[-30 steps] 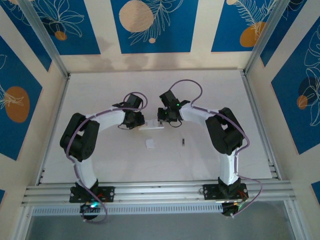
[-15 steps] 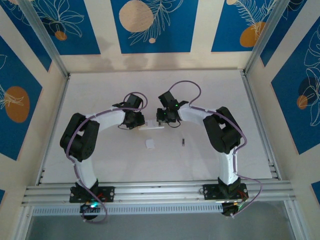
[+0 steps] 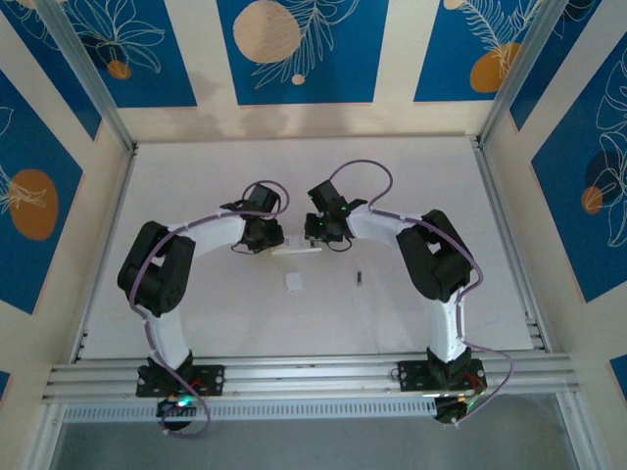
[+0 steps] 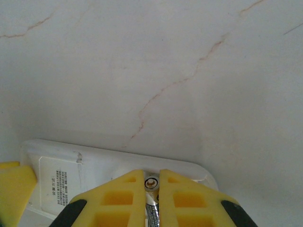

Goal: Load the batteries into the remote control

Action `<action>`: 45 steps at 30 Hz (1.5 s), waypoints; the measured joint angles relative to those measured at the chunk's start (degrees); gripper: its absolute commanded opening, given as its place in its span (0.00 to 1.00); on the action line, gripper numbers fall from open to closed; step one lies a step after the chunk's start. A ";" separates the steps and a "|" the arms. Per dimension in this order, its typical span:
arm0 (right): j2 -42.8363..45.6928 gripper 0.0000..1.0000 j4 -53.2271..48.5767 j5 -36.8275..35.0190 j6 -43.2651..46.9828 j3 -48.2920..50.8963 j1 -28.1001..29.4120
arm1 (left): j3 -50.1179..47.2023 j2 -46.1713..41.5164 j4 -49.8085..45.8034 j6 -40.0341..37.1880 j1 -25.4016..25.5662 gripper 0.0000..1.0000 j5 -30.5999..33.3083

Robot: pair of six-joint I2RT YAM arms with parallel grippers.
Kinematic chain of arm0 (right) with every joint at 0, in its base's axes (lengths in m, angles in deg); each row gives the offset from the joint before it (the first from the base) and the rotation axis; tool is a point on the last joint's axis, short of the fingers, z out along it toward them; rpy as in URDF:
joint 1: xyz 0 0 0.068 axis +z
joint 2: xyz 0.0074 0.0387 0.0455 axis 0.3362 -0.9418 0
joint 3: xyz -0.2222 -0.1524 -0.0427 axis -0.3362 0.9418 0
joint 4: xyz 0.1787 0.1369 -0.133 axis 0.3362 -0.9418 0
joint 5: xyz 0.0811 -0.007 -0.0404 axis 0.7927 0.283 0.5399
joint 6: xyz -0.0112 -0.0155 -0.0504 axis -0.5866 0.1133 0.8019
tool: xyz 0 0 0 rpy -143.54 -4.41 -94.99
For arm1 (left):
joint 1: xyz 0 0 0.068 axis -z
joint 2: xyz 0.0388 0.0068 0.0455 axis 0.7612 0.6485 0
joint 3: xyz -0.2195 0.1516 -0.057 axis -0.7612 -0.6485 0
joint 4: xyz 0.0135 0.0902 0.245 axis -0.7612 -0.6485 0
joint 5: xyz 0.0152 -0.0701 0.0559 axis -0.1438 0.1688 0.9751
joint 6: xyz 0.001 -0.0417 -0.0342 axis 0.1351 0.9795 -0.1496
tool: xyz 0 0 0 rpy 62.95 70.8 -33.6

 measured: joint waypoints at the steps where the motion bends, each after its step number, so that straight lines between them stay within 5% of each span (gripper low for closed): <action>1: 0.00 0.12 -0.04 0.02 -0.37 0.02 0.00 | -0.02 0.00 0.04 0.02 0.00 0.25 0.00; 45: 2.54 0.16 9.73 0.79 -3.13 7.82 0.15 | -2.08 -1.20 2.47 1.46 0.76 0.24 1.40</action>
